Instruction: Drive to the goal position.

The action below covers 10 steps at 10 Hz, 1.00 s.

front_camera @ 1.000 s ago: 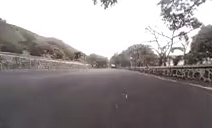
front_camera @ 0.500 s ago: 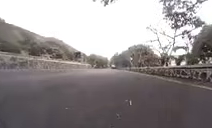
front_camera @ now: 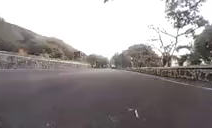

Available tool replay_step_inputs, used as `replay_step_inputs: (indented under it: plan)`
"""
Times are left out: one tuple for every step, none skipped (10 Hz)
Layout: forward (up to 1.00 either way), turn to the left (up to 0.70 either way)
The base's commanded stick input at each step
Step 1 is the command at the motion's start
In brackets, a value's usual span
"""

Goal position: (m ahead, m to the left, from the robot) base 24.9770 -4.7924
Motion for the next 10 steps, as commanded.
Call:
replay_step_inputs:
  plan:
    - [0.70, 0.16]
    - [0.70, 0.04]
    - [0.70, 0.00]
    - [0.70, 0.00]
    - [0.70, 0.00]
    - [0.70, 0.00]
    - [0.70, 0.00]
    - [0.70, 0.00]
    - [0.70, 0.00]
    - [0.70, 0.22]
